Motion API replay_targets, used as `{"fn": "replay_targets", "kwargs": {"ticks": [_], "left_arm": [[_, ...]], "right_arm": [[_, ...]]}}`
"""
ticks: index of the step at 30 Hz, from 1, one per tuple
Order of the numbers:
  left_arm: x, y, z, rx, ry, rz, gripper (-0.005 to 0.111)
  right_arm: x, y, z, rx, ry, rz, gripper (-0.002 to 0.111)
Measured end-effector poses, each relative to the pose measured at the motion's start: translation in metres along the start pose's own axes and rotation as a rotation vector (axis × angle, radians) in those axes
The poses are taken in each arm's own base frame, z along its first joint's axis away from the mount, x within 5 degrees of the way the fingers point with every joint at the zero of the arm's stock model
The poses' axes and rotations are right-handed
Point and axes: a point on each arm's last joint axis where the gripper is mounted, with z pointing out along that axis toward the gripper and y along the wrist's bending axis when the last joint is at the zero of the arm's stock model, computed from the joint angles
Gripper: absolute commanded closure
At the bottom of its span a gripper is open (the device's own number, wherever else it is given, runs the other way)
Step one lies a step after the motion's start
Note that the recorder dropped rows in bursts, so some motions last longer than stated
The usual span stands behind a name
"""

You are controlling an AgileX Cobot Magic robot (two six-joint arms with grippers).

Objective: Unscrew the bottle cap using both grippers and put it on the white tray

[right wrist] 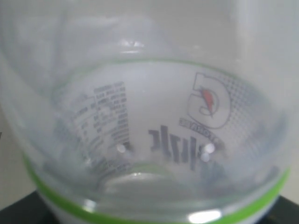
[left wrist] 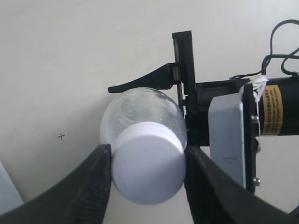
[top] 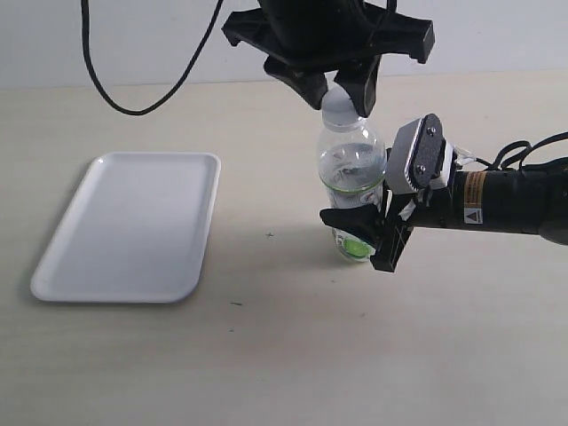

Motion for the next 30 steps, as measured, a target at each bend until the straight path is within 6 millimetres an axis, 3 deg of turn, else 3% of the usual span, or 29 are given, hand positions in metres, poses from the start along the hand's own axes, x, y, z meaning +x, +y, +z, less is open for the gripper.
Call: {"fn": "replay_targets", "kwargs": {"ticks": [23, 30], "left_arm": [[0.0013, 0.0003, -0.0002, 0.008, 0.022, -0.545, 0.107], [0.0013, 0.0002, -0.001, 0.008, 0.021, -0.58, 0.107]], "right_arm": [[-0.0002, 0.0, -0.0006, -0.001, 0.011, -0.023, 0.108], [-0.0002, 0.0, -0.0006, -0.001, 0.011, -0.023, 0.108]]}}
